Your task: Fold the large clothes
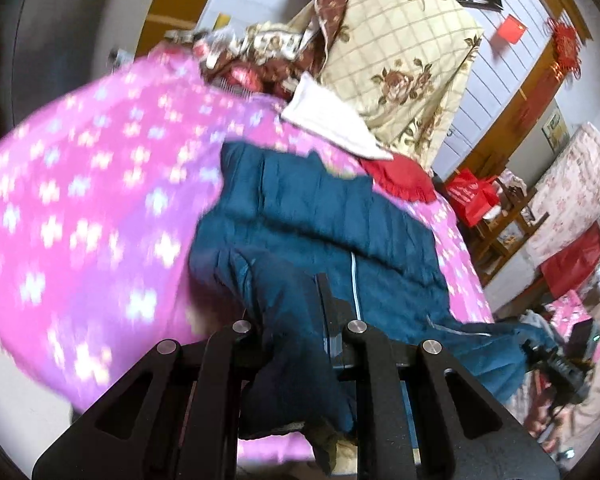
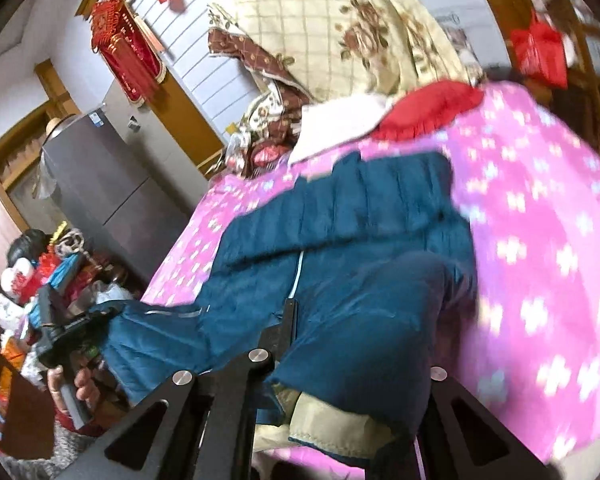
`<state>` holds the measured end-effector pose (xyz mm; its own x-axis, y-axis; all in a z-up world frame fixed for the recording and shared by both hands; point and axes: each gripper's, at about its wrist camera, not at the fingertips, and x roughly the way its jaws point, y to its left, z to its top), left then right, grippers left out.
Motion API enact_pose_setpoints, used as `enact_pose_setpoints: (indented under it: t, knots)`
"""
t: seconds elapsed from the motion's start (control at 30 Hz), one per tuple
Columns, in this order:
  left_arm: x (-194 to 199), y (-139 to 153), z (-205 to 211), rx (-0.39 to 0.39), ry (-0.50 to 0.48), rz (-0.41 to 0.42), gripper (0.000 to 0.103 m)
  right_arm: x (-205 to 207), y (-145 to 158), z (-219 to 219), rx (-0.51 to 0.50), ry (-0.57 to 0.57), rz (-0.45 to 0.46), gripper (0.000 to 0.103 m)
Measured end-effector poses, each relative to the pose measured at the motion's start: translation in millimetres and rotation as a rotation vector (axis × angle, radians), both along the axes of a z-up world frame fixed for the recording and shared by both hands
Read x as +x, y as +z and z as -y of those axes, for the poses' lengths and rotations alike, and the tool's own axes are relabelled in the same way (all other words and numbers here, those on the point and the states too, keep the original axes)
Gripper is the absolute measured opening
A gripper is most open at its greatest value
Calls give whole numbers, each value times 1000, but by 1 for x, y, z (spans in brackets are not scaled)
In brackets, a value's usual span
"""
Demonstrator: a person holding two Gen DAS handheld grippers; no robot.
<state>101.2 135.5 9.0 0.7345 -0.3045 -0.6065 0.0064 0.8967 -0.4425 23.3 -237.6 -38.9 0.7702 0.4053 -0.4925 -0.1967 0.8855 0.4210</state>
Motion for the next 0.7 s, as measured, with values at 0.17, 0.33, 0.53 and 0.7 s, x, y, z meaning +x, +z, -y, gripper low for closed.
enact_pose_setpoints:
  t: [0.17,0.33,0.53,0.7]
  knots:
    - [61,22,8,75,27,18,13,56,26,1,-51,-45,23,9]
    - [129,21,18,141,61,-23,14,123,36,-2,-99,-101,-4,9]
    - [218,-6,25,182,131,-150,14,204,27,-1,-158,-179,-55,9]
    - [278,-31,37,249,178,-205,14,266,12,5,-209,-249,-103,9]
